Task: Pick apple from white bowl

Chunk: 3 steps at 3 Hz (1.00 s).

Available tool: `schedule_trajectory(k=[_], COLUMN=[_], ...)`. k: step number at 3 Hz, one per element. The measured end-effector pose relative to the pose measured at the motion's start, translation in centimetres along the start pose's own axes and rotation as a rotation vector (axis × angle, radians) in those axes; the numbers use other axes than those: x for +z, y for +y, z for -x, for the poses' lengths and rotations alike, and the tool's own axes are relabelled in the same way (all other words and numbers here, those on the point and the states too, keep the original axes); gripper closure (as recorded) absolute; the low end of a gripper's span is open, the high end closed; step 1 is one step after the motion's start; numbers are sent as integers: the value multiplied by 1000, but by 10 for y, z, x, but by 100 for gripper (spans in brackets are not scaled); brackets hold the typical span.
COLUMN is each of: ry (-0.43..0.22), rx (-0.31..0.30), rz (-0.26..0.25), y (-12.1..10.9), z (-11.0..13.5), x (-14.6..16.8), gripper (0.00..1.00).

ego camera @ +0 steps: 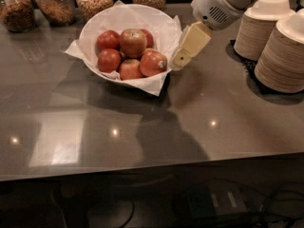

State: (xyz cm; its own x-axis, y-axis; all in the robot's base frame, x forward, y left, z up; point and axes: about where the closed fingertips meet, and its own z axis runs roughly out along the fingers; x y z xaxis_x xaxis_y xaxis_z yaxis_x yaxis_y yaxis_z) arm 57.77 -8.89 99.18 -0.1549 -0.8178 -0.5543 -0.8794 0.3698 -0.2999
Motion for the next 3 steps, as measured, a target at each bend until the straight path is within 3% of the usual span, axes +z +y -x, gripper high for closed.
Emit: schedule_trajectory(k=[1,3], ry=[-38,-59], rx=[-63,-64], rz=[-54,-56], y=[-14,-14], z=[23,29], x=[19,25], gripper=[0,0])
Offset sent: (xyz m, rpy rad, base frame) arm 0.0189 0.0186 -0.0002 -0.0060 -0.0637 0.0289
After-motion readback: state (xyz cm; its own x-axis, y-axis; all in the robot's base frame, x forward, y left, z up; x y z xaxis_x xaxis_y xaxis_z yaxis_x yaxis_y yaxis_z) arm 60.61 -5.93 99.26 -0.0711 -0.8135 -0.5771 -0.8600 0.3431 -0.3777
